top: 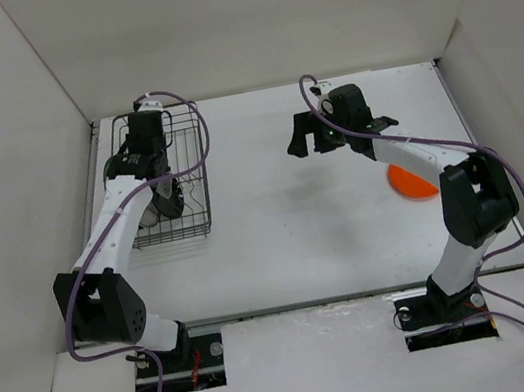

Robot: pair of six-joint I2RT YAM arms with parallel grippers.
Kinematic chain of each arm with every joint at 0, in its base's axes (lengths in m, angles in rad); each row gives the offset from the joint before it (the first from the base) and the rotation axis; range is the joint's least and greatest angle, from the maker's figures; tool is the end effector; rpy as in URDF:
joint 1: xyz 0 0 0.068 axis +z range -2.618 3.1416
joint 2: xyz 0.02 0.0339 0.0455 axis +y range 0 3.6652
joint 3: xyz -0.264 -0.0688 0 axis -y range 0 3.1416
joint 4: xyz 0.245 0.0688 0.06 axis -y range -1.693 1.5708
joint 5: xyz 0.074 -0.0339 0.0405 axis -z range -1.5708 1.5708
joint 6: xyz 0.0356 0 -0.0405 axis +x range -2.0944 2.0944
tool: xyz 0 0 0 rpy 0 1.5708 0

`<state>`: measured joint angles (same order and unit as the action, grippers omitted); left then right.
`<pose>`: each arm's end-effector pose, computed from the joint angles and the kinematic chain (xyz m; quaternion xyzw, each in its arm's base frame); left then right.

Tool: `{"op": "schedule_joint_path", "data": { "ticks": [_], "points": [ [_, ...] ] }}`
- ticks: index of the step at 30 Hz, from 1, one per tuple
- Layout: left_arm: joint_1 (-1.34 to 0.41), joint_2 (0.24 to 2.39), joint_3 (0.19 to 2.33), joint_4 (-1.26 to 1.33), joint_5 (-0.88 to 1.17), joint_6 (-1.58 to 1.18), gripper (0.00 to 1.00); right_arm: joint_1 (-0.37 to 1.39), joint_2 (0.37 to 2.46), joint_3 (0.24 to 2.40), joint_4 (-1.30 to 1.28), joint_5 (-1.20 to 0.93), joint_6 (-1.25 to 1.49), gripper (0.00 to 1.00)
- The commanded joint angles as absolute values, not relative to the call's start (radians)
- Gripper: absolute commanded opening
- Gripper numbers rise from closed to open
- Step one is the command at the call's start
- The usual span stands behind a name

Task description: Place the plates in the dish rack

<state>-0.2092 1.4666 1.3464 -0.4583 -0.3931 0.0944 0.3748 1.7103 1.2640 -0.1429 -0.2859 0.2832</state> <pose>0.3280 -0.0557 0.3478 0.0385 0.8666 0.1447 0.4760 0.3625 0.1534 0.2632 -0.1070 0.8690 0.2696 0.4009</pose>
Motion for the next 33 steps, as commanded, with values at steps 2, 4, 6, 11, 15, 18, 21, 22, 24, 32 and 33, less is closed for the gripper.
{"op": "schedule_joint_path", "data": {
  "ticks": [2,4,6,11,15,18,21,22,24,32,33],
  "points": [
    [-0.212,1.437,1.325,-0.426,-0.388,0.084,0.00,0.383,1.703,1.313,-0.144,-0.295,0.261,1.00],
    [-0.212,1.448,1.325,-0.426,-0.371,0.084,0.00,0.383,1.703,1.313,-0.155,-0.285,0.261,1.00],
    [-0.212,1.457,1.316,-0.426,-0.360,0.084,0.00,0.383,1.694,1.313,-0.155,-0.285,0.252,1.00],
    [-0.212,1.468,1.286,-0.426,-0.302,0.075,0.25,0.383,1.666,1.304,-0.155,-0.253,0.252,1.00],
    [-0.212,1.477,1.276,-0.436,-0.282,0.075,0.37,0.350,1.645,1.295,-0.164,-0.253,0.242,1.00],
    [-0.212,1.477,1.276,-0.436,-0.282,0.075,0.53,0.328,1.626,1.284,-0.164,-0.253,0.242,1.00],
    [-0.212,1.477,1.310,-0.457,-0.255,0.084,0.71,0.301,1.602,1.284,-0.215,-0.200,0.233,1.00],
    [-0.212,1.467,1.327,-0.466,-0.238,0.093,0.80,0.269,1.591,1.284,-0.230,-0.131,0.233,1.00],
    [-0.212,1.454,1.391,-0.489,-0.174,0.094,0.96,0.218,1.551,1.243,-0.267,-0.057,0.288,1.00],
    [-0.212,1.537,1.673,-0.721,0.213,0.190,1.00,-0.162,1.366,0.931,-0.192,0.015,0.455,1.00],
    [-0.222,1.537,1.683,-0.732,0.228,0.199,1.00,-0.172,1.341,0.905,-0.192,0.034,0.456,1.00]
  ]
}}
